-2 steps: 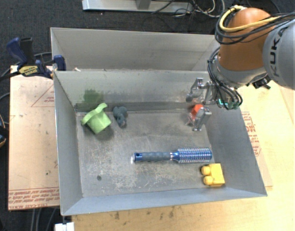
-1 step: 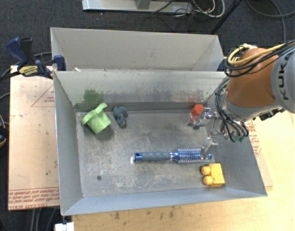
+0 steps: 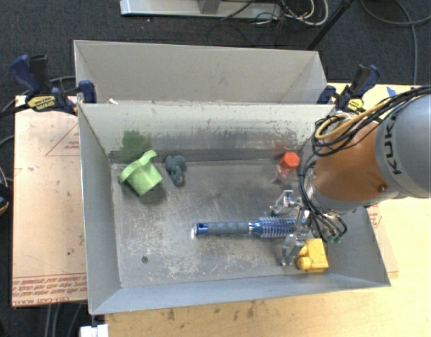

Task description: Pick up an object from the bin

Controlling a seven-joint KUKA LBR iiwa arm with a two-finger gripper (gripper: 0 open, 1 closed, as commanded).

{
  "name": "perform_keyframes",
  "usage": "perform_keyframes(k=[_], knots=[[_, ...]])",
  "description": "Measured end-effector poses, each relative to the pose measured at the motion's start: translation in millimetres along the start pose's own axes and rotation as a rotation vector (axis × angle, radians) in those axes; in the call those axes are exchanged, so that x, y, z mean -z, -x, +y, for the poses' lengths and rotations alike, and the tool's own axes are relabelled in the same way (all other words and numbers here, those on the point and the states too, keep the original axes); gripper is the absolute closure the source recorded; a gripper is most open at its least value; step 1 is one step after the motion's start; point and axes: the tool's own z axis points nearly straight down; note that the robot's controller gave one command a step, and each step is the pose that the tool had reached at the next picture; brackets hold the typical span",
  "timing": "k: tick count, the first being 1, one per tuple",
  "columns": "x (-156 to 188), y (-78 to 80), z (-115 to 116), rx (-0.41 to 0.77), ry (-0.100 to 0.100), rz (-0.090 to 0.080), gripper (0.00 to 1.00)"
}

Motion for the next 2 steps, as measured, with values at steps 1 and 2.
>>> perform_keyframes(k=[1, 2], knots=[[5.5, 3.6, 0.0, 0.003, -0.001, -0.007, 1.00], [173.8, 19.0, -13.8, 0.141, -0.002, -0.002, 1.00]])
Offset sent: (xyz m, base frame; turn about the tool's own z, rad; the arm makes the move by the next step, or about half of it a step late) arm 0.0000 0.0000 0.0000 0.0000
